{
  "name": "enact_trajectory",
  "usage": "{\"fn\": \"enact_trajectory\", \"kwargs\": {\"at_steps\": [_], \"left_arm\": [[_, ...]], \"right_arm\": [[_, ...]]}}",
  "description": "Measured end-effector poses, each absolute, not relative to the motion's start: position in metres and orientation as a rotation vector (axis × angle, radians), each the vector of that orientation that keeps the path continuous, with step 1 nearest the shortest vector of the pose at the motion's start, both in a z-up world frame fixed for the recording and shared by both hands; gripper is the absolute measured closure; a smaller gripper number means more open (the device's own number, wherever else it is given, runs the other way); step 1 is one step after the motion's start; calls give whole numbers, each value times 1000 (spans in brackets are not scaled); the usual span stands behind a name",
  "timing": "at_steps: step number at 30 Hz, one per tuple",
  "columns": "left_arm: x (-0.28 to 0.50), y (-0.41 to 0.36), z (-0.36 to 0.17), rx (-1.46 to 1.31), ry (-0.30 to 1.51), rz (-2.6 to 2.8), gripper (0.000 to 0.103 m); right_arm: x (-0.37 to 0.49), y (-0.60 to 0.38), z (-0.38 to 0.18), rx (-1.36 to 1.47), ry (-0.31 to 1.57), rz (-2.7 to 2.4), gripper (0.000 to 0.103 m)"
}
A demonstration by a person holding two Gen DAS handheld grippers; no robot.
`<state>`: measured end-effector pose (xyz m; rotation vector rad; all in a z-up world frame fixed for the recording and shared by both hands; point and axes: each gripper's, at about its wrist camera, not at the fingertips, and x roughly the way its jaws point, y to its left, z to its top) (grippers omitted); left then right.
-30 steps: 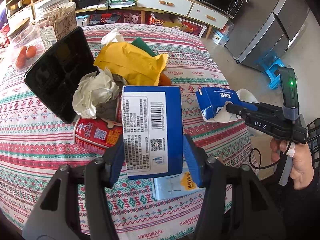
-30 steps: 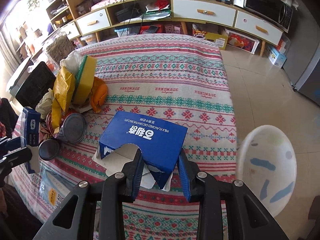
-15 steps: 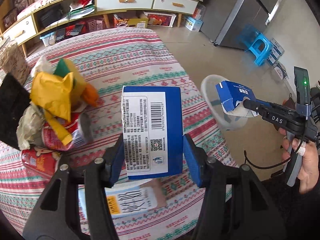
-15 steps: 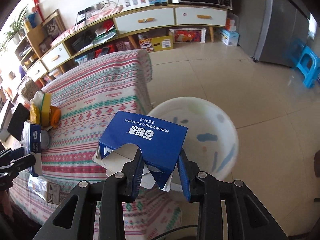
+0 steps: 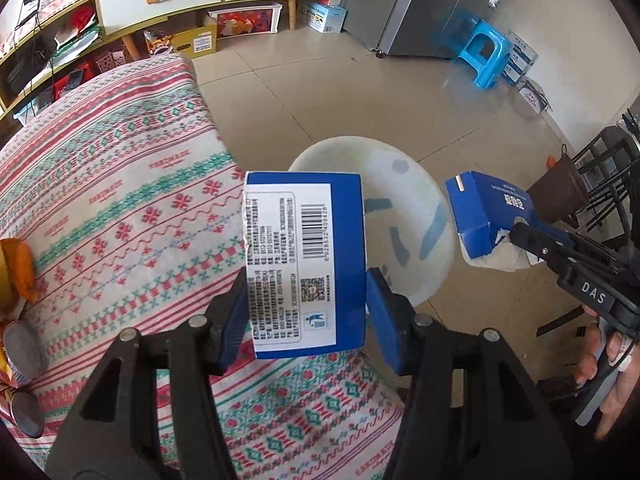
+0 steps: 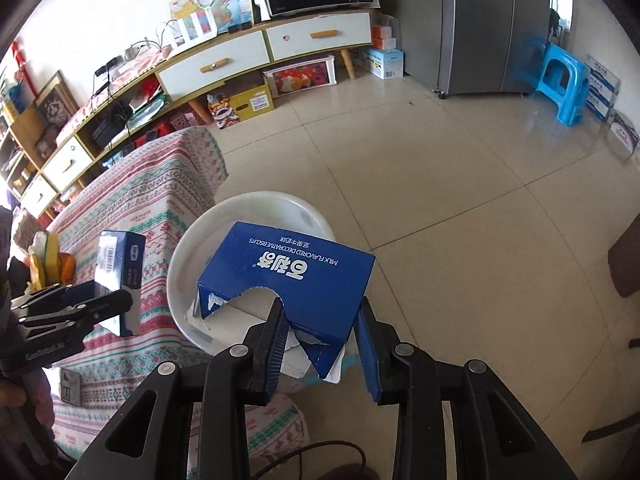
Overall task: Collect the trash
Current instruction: 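Carry the torn blue box with the right tool over the white bucket and release it, then release the blue biscuit box from the left tool into the bucket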
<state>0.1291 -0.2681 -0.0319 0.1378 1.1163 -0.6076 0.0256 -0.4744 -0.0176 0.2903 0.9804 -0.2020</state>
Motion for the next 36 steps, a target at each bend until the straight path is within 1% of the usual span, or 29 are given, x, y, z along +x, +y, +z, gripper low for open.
{"fn": "enact_trajectory", "kwargs": {"at_steps": [9, 10, 11, 12, 13, 14, 23, 35, 36], "left_arm": [[130, -298, -35, 147, 1080, -630, 46], [129, -300, -34, 155, 1065, -625, 44], [128, -302, -32, 169, 1051, -622, 34], [127, -302, -30, 181, 1035, -610, 28], [126, -301, -28, 186, 1017, -594, 18], [125, -298, -26, 188, 1001, -586, 17], [126, -264, -19, 196, 1016, -534, 17], [113, -185, -14, 158, 1040, -459, 17], [112, -178, -14, 155, 1042, -455, 17]], "right_arm": [[6, -501, -25, 328, 991, -236, 69], [6, -502, -25, 330, 991, -238, 69], [7, -503, -25, 331, 990, -238, 69], [8, -503, -25, 333, 990, -239, 69], [7, -504, -25, 333, 989, -240, 69], [8, -503, -24, 334, 988, -240, 69], [20, -491, -26, 314, 1000, -226, 69], [53, -456, -28, 278, 1028, -184, 69], [55, -454, -28, 284, 1027, -181, 68]]}}
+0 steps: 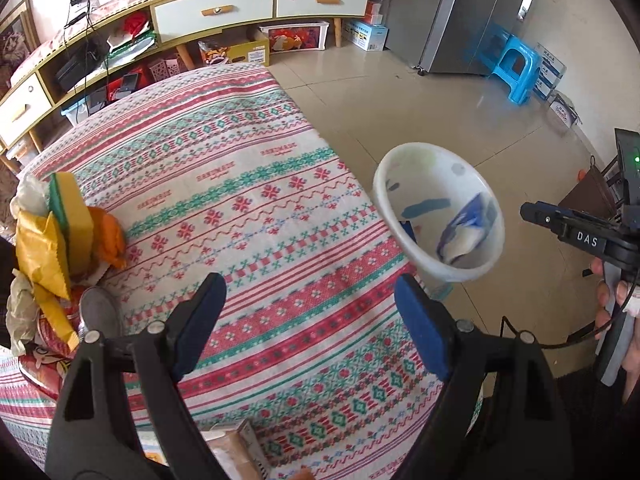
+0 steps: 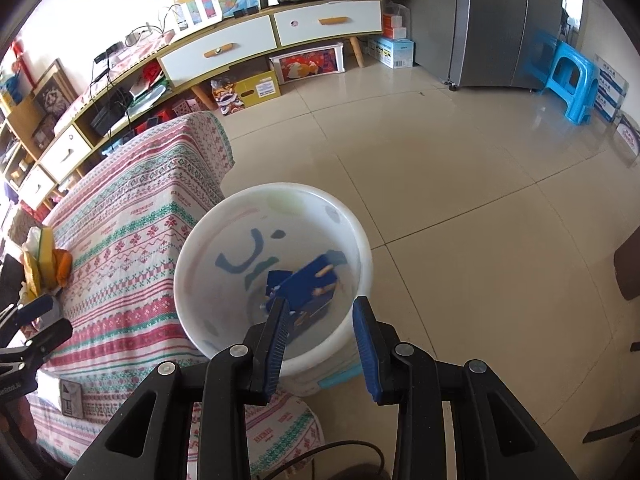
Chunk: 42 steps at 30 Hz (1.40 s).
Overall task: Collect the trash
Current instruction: 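Release the blue biscuit box from the left tool into the bucket, then grasp the milk carton with the left tool and lift it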
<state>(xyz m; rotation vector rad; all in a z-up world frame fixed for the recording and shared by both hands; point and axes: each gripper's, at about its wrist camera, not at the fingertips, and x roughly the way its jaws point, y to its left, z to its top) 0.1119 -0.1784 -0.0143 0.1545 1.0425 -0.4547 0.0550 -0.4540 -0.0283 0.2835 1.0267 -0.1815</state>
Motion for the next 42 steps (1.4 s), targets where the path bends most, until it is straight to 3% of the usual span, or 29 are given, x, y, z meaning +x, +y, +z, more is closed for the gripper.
{"fn": "enact_trajectory", "kwargs": {"at_steps": [1, 3, 4, 17, 26, 42], "left_arm": [[111, -172, -14, 152, 1047, -451, 17], [110, -160, -13, 144, 1051, -441, 17], [109, -153, -13, 139, 1050, -435, 17], [99, -87, -9, 108, 1063, -385, 17], [89, -43, -19, 24, 1122, -396, 17], [73, -75, -50, 430, 1241, -775, 16]], "right_arm": [[56, -452, -28, 292, 1026, -178, 66], [58, -449, -28, 311, 1022, -173, 46], [58, -448, -28, 316, 1018, -171, 44], [60, -422, -25, 296, 1022, -148, 36], [48, -389, -21, 252, 1029, -64, 22], [47, -367, -30, 173, 1059, -45, 21]]}}
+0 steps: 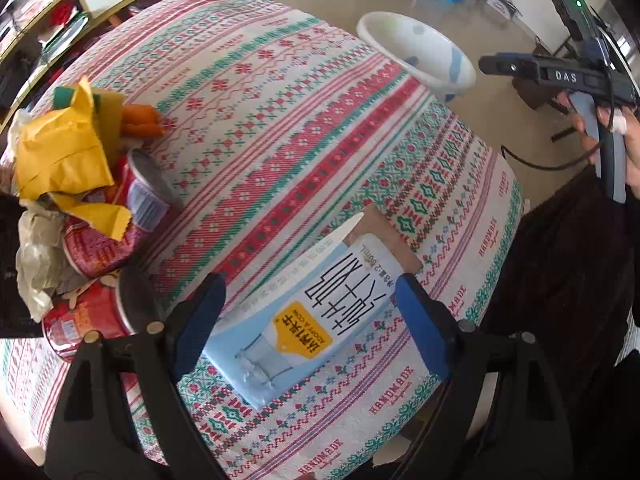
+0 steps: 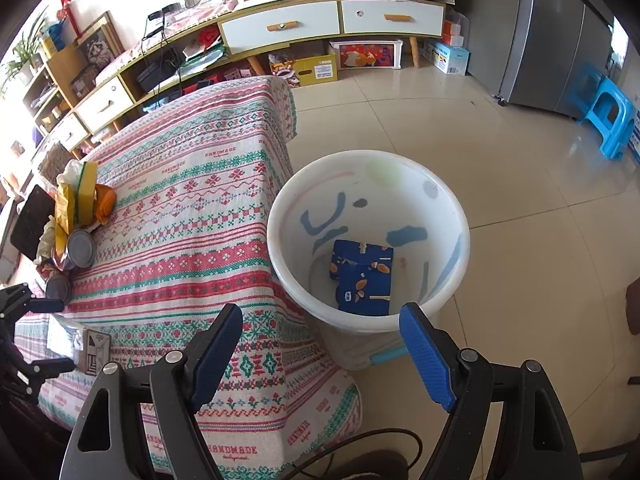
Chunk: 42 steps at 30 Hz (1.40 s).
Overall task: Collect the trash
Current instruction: 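Grasp the milk carton with the left tool and lift it, then grasp a red can with the right tool while the left tool holds the milk carton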
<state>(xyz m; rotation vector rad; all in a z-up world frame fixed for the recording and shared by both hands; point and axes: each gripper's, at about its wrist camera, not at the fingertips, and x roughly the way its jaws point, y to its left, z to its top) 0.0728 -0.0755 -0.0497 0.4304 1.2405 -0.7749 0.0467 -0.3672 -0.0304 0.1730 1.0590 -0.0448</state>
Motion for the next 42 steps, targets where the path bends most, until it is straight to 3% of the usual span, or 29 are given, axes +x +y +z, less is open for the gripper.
{"fn": "enact_trajectory", "kwargs": {"at_steps": [10, 12, 14, 17, 28, 42], "left_arm": [[74, -90, -73, 569, 1277, -755, 17], [77, -88, -73, 534, 1275, -735, 22], [81, -83, -71, 480, 1273, -709, 36], [86, -72, -69, 378, 1283, -659, 48], [79, -4, -30, 34, 1203, -533, 50], [75, 69, -6, -118, 1086, -328, 50]], "right_arm": [[47, -368, -32, 167, 1068, -46, 21], [47, -368, -32, 171, 1067, -46, 21], [47, -367, -32, 174, 1066, -44, 21], [49, -363, -31, 171, 1064, -39, 21], [73, -318, -19, 146, 1046, 35, 21], [116, -175, -18, 20, 1048, 259, 21]]}}
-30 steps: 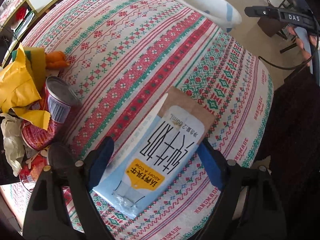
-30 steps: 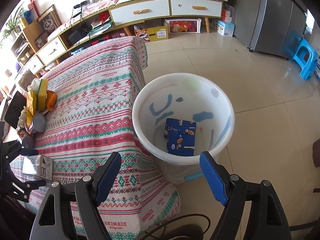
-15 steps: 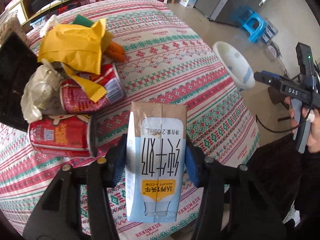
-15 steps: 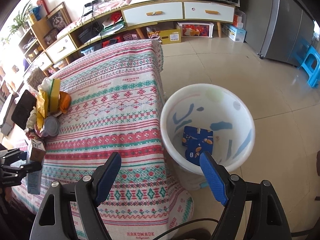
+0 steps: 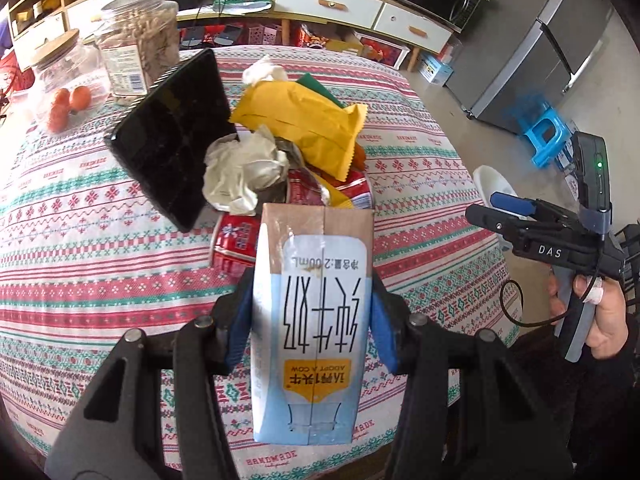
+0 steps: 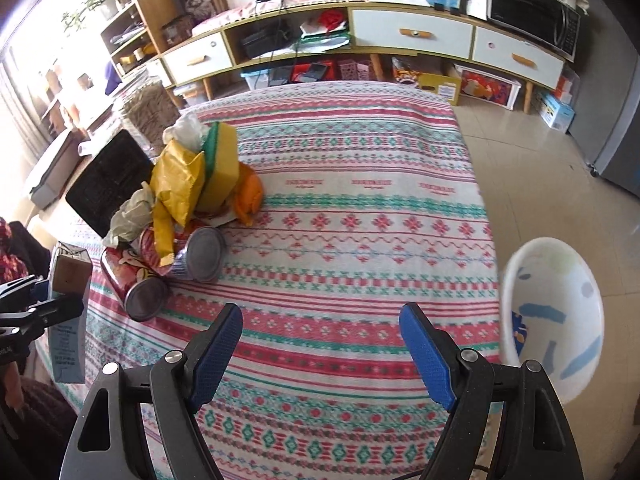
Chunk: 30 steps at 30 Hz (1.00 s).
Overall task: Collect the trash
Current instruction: 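Grasp a red can with the right tool while the left tool holds the milk carton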
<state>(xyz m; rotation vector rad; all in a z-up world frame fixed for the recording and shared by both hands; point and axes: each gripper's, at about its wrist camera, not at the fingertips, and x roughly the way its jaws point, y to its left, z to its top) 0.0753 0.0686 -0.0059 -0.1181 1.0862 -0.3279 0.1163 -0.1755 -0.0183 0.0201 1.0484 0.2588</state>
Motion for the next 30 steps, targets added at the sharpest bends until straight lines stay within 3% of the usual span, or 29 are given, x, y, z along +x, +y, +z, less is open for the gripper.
{"fn": "enact_trajectory", "kwargs": {"at_steps": [9, 23, 30], "left_arm": [[66, 102, -6, -164, 1075, -275, 49], [64, 121, -14, -185, 1110, -243, 49], [66, 121, -14, -167, 1099, -236, 49]], "right_arm": [[137, -103, -29, -61, 1063, 370, 21], [160, -15, -60, -594, 1093, 605, 23], [166, 24, -79, -773, 1086, 646, 36]]}}
